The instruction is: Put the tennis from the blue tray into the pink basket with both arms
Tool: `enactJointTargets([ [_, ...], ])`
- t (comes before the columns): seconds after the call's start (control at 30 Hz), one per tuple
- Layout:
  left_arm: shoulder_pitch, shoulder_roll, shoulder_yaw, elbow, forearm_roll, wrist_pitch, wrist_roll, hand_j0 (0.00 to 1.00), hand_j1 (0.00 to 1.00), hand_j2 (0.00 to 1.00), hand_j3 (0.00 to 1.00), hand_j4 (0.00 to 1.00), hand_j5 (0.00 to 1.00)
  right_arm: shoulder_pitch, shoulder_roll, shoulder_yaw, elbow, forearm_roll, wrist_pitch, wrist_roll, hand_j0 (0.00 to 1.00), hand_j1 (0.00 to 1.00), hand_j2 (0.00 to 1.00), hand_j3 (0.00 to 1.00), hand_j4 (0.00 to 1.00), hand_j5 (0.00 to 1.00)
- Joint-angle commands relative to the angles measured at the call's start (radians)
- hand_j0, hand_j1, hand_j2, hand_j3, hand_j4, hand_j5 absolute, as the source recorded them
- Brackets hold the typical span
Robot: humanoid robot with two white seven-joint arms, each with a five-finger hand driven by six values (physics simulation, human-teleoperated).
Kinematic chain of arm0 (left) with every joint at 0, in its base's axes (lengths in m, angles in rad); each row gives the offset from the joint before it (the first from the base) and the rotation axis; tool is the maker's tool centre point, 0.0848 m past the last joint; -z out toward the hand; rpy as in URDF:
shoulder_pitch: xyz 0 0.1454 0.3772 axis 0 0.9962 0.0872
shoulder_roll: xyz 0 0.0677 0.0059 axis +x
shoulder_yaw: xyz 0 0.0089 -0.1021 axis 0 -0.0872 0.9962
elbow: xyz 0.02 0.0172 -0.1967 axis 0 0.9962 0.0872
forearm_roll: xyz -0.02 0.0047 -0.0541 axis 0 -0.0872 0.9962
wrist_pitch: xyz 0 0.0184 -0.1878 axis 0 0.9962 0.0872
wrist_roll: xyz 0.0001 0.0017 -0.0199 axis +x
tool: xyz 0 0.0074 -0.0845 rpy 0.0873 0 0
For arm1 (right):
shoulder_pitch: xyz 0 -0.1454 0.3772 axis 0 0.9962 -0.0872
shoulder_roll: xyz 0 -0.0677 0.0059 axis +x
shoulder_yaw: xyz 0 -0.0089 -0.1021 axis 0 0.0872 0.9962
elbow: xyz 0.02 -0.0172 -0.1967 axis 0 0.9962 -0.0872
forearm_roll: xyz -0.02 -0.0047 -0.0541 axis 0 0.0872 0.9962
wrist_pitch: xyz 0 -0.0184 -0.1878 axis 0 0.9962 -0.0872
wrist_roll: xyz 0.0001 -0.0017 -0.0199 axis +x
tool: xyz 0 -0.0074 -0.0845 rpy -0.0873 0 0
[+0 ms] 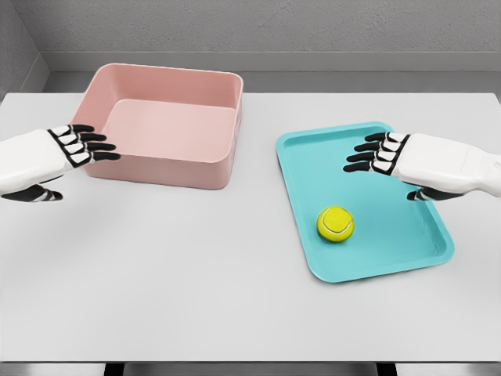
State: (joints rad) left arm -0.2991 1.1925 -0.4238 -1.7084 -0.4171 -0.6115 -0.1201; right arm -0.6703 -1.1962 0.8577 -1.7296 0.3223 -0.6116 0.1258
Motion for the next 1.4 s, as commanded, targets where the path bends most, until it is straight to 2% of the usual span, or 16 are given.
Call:
enactJointTargets([
  [0.0,0.000,0.012,0.002,-0.004,0.008,0.001,0.000,1.00,1.00,1.00,1.00,1.00,1.00,0.000,-0.002,0.007,0.001,-0.003,0.001,0.000,1.00,1.00,1.00,1.00,1.00,1.00],
  [0.1,0.003,0.010,0.002,-0.005,0.008,0.001,0.000,1.00,1.00,1.00,1.00,1.00,1.00,0.000,0.000,0.015,0.001,-0.005,0.001,0.002,1.00,1.00,1.00,1.00,1.00,1.00],
  [0.23,0.006,0.009,0.000,-0.007,0.008,0.001,0.000,1.00,1.00,1.00,1.00,1.00,1.00,0.003,0.056,0.029,0.002,0.008,0.001,0.002,1.00,1.00,1.00,1.00,1.00,1.00],
  [0.27,0.006,0.009,0.000,-0.007,0.008,0.001,0.000,1.00,1.00,1.00,1.00,1.00,1.00,0.005,0.059,0.052,0.002,0.027,0.001,0.002,1.00,1.00,1.00,1.00,1.00,1.00],
  [0.3,0.006,0.007,0.000,-0.007,0.006,0.001,0.000,1.00,1.00,1.00,1.00,1.00,1.00,0.002,0.070,0.061,0.004,0.095,0.001,0.002,1.00,1.00,1.00,1.00,1.00,1.00],
  [0.33,0.008,0.007,0.000,-0.007,0.006,0.001,0.000,1.00,1.00,1.00,1.00,1.00,1.00,0.003,0.105,0.061,0.021,0.121,0.001,0.005,1.00,1.00,1.00,1.00,1.00,1.00],
  [0.4,0.012,0.002,0.000,-0.004,0.000,0.001,-0.001,1.00,1.00,1.00,1.00,1.00,1.00,-0.002,0.164,0.061,0.096,0.118,0.001,0.106,1.00,1.00,1.00,1.00,1.00,1.00],
  [0.53,0.026,-0.002,-0.001,-0.004,-0.005,0.001,-0.003,1.00,1.00,1.00,1.00,1.00,1.00,-0.008,0.196,0.063,0.125,0.127,0.001,0.112,1.00,1.00,1.00,1.00,1.00,1.00],
  [0.77,0.034,0.004,-0.006,-0.004,-0.005,0.001,-0.003,1.00,1.00,1.00,1.00,1.00,1.00,-0.003,0.225,0.090,0.122,0.130,0.001,0.135,1.00,1.00,1.00,1.00,1.00,1.00],
  [0.83,0.051,0.007,-0.006,-0.005,-0.003,0.001,-0.050,1.00,1.00,1.00,1.00,1.00,1.00,-0.003,0.225,0.103,0.120,0.130,0.001,0.135,1.00,1.00,1.00,1.00,1.00,1.00],
  [0.97,0.055,0.009,-0.006,-0.007,0.006,0.001,-0.052,1.00,1.00,1.00,1.00,1.00,1.00,-0.003,0.239,0.118,0.111,0.141,0.001,0.137,1.00,1.00,1.00,1.00,1.00,1.00],
  [1.07,0.066,0.009,-0.007,-0.005,0.066,0.001,-0.050,1.00,1.00,1.00,1.00,1.00,1.00,-0.003,0.240,0.124,0.111,0.141,0.001,0.137,1.00,1.00,1.00,1.00,1.00,1.00],
  [1.2,0.072,0.004,-0.007,-0.004,0.103,0.001,-0.049,1.00,1.00,1.00,1.00,1.00,1.00,-0.002,0.242,0.132,0.117,0.141,0.001,0.166,1.00,1.00,1.00,1.00,1.00,1.00],
  [1.37,0.074,0.007,-0.007,-0.004,0.100,0.001,-0.049,1.00,1.00,1.00,1.00,1.00,1.00,-0.003,0.240,0.127,0.119,0.149,0.001,0.167,0.91,0.91,0.91,0.91,0.91,0.91],
])
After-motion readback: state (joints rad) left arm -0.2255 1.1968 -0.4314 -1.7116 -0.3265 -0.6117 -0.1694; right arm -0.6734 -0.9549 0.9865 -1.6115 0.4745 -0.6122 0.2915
